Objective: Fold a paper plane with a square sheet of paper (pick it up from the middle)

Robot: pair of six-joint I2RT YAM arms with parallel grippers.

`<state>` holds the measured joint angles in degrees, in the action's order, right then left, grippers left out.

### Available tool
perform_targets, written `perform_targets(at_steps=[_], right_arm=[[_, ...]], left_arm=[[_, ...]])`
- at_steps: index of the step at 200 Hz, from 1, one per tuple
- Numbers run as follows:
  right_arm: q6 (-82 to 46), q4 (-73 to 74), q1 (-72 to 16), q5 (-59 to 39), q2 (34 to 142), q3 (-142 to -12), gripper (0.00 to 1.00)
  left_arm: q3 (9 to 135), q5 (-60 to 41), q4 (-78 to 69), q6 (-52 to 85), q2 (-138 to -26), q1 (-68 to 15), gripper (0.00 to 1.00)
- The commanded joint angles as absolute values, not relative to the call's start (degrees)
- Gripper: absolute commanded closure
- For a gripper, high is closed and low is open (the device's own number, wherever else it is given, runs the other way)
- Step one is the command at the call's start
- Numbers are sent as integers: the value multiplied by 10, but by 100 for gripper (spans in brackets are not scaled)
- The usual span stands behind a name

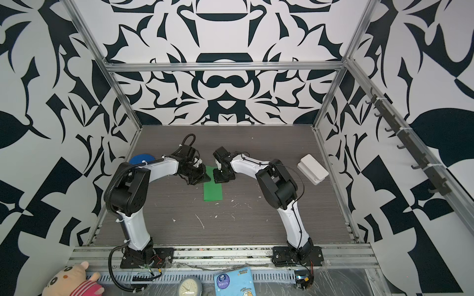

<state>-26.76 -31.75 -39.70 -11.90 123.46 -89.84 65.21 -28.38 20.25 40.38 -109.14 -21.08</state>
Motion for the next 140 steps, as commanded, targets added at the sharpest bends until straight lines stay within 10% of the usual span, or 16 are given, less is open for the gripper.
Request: perform_targets(at_steps=[1, 140], right_arm=[[-261, -402, -386, -14, 1281, -877, 100], [-280, -401, -393, -15, 1289, -867, 100]], left_arm=[[647, -284, 222, 372, -1107, -201, 92], [620, -301, 223, 305, -1064, -167, 87]])
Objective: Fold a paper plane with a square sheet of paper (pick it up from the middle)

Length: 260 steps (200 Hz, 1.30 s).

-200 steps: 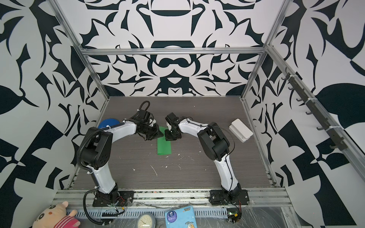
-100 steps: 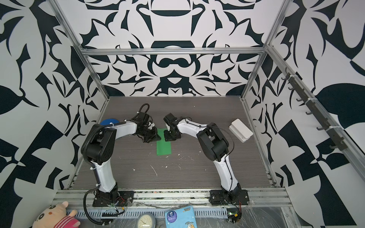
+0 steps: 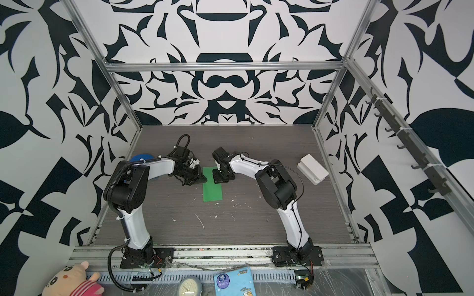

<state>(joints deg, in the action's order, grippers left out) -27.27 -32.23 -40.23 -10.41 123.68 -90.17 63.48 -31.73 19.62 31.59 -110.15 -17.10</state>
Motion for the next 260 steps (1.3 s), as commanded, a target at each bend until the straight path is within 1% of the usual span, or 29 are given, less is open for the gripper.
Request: perform_targets(at_steps=[1, 41, 61, 78, 95, 138, 157, 185, 243, 260], right_arm=[[-280, -400, -393, -15, 1289, -867, 100], [-283, -398, -394, -18, 1293, -865, 100], [-284, -396, -394, -18, 1290, -863, 100], [-286, -396, -394, -18, 1290, -863, 100], [-286, -395, -394, -19, 1289, -863, 100], [-289, -391, -394, -20, 1285, -861, 100], [-290, -390, -394, -21, 1286, -860, 100], [-293, -385, -395, -25, 1288, -858, 100], [-294, -380, -394, -26, 1288, -851, 100], [-294, -383, -395, -21, 1291, -855, 100]], left_arm=[[620, -301, 223, 305, -1064, -166, 87], [612, -287, 226, 302, -1090, -166, 88], [612, -277, 226, 301, -1106, -166, 90], [611, -258, 235, 293, -1119, -165, 95], [612, -264, 239, 290, -1118, -166, 99], [584, -328, 176, 339, -1021, -169, 94], [570, -323, 171, 354, -998, -179, 93], [547, -312, 168, 365, -1008, -198, 93], [536, -253, 218, 356, -1042, -199, 96], [526, -255, 218, 359, -1038, -199, 96]])
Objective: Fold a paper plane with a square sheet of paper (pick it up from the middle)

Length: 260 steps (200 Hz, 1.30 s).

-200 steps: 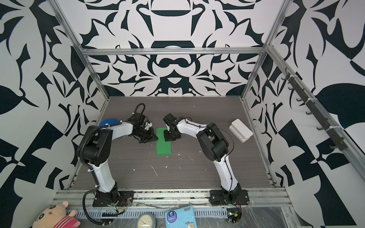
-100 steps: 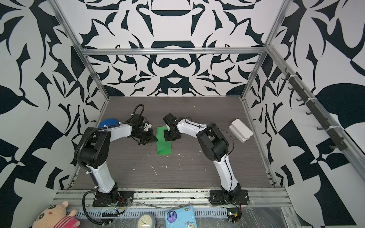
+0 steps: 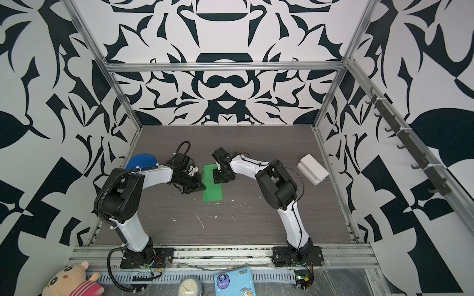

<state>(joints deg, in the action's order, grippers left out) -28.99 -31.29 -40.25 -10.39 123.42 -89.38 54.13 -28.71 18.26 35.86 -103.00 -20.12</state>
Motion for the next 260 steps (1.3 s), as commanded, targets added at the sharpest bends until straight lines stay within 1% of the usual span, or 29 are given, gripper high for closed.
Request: perform_targets(at_steps=[1, 47, 81, 115, 139, 158, 194, 227, 260], right_arm=[[-294, -383, -395, -21, 1291, -855, 100], [-293, -388, -395, -7, 1295, -857, 100], [-292, -388, -395, -10, 1295, -857, 100], [-293, -388, -396, -11, 1295, -858, 100], [-293, -388, -396, -13, 1295, -858, 100], [-293, -387, -396, -13, 1296, -857, 100], [-293, -386, -396, -13, 1300, -857, 100], [-292, -386, -396, -11, 1303, -857, 100], [-290, -387, -396, -8, 1303, -857, 100]], left_arm=[[525, -256, 218, 359, -1038, -199, 96], [472, -259, 228, 365, -987, -199, 95], [481, -245, 254, 362, -955, -199, 95], [483, -279, 199, 412, -899, -213, 92], [481, -277, 172, 443, -913, -237, 91], [476, -263, 184, 445, -936, -241, 91], [452, -268, 205, 444, -959, -244, 92], [423, -257, 235, 441, -941, -244, 92], [394, -230, 286, 440, -896, -242, 90]])
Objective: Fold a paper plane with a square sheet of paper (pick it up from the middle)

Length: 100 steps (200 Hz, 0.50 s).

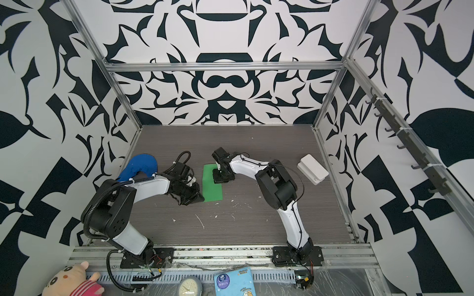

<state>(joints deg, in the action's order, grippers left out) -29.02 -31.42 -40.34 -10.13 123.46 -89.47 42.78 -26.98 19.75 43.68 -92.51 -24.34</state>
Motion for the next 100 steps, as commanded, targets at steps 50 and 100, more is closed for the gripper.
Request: perform_targets(at_steps=[50, 100], right_arm=[[-289, -384, -396, -11, 1303, -860, 100], [-289, -381, -396, -14, 1300, -857, 100]], left_arm=[[441, -231, 205, 471, -814, -234, 81], [516, -232, 107, 469, -924, -225, 83]])
